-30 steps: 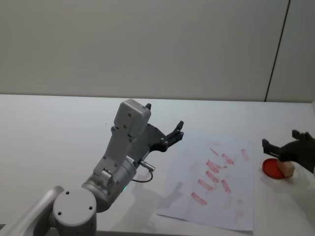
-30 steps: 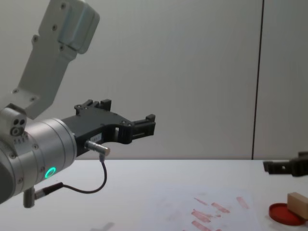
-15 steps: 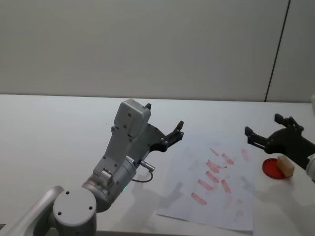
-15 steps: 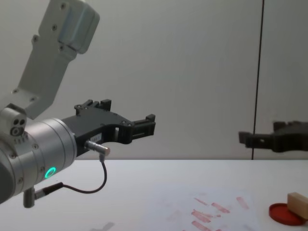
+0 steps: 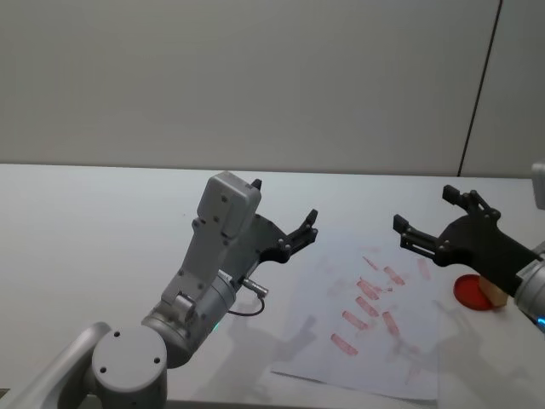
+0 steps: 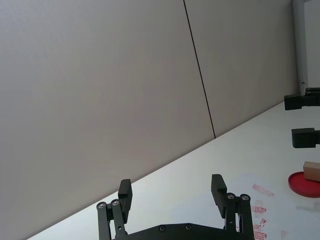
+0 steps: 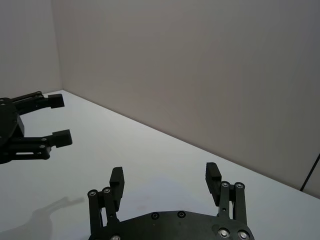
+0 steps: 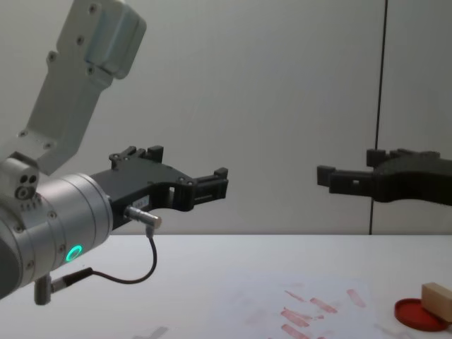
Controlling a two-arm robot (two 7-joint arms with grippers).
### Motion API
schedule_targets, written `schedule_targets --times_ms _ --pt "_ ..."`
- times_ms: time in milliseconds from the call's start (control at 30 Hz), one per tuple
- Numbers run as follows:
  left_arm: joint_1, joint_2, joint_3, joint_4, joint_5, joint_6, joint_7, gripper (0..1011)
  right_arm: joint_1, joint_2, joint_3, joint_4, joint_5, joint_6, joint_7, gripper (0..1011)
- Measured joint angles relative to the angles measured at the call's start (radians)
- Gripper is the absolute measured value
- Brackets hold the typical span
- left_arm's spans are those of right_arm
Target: Use the one hand to pick up the stamp and affix it onto the A4 paper.
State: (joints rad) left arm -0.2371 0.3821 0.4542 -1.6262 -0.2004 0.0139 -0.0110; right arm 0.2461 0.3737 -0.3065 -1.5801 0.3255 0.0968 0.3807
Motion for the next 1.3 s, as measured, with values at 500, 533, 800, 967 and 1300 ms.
schedule_targets --times_ms 500,533,800,967,1300 --pt "0.0 0.0 0.0 0.0 0.0 0.0 0.0 1002 -0.011 0.001 -0.006 -0.028 0.006 -0.023 0.027 1001" --pt "0.0 0.0 0.0 0.0 0.0 0.0 0.0 1002 -0.011 0.001 -0.006 -0.03 0.007 -0.024 0.028 1001" --pt "0.0 0.0 0.0 0.0 0.0 0.0 0.0 1002 -0.013 0.002 -0.007 -0.035 0.008 -0.028 0.032 1001" --pt "0.0 0.0 0.0 0.0 0.0 0.0 0.0 1002 -0.014 0.001 -0.008 -0.037 0.008 -0.03 0.034 1001" --pt "0.0 0.0 0.0 0.0 0.0 0.0 0.0 1002 -0.015 0.002 -0.008 -0.039 0.009 -0.031 0.036 1001"
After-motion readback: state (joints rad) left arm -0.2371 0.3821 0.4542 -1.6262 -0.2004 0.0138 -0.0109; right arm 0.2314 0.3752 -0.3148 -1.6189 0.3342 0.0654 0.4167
